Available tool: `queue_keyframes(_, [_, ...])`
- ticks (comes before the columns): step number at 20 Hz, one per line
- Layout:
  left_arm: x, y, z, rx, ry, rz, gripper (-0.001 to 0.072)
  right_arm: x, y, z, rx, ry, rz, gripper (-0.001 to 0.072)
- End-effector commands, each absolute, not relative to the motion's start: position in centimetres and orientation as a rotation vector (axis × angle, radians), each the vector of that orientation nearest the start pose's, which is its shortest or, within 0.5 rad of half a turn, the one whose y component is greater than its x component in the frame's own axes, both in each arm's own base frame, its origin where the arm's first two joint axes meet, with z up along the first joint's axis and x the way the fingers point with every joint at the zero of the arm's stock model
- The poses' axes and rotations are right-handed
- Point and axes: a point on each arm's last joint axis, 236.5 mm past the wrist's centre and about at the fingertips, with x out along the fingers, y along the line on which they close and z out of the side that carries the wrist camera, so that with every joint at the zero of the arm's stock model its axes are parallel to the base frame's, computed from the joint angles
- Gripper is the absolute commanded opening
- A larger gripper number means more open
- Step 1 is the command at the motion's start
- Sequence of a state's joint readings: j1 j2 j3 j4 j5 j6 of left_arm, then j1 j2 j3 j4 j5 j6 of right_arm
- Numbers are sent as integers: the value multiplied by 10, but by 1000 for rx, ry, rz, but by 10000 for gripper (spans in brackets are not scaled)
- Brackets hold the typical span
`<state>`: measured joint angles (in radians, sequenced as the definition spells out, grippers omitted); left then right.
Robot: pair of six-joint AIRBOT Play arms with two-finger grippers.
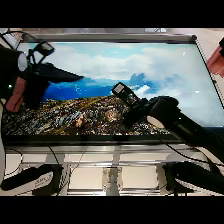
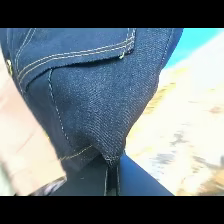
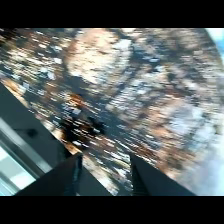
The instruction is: Fold the clothes and pants, and hang the long-sleeved shirts on hangers.
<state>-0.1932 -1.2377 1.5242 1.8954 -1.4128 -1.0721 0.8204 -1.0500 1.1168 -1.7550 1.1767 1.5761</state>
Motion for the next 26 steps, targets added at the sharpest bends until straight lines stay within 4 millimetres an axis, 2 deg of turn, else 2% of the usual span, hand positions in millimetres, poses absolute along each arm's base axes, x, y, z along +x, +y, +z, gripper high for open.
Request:
queue_keyframes(1, [348,-76,167,817,1098,-406,23,267,220,104,-674,920,646,491])
queue_keyframes(3, [338,-107,169,827,1063,-456,23,250,235,99,-667,899,763,500])
queue_keyframes(5, [328,-134,170,838,1037,-502,23,238,259,78,-633,873,882,500])
queue_keyframes(7, [319,-155,170,831,1022,-529,23,240,273,50,-618,826,922,500])
queue_keyframes(10, [309,-171,170,805,1020,-540,23,246,279,16,-617,824,920,524])
queue_keyframes(14, [291,-171,164,815,1083,-547,23,269,301,9,-671,698,948,524])
queue_keyframes(16, [288,-167,165,799,1100,-530,23,275,306,-8,-740,682,974,525])
queue_keyframes(17, [287,-166,167,792,1095,-527,24,280,307,-15,-785,666,982,531])
queue_keyframes(18, [286,-166,169,789,1089,-527,24,289,309,-20,-815,633,975,579])
queue_keyframes(19, [286,-165,171,787,1083,-526,24,300,312,-21,-808,604,958,582])
queue_keyframes(22, [283,-163,177,778,1066,-526,24,323,307,-27,-776,587,912,582])
queue_keyframes(26, [282,-161,184,769,1041,-525,24,340,307,-39,-769,618,891,578])
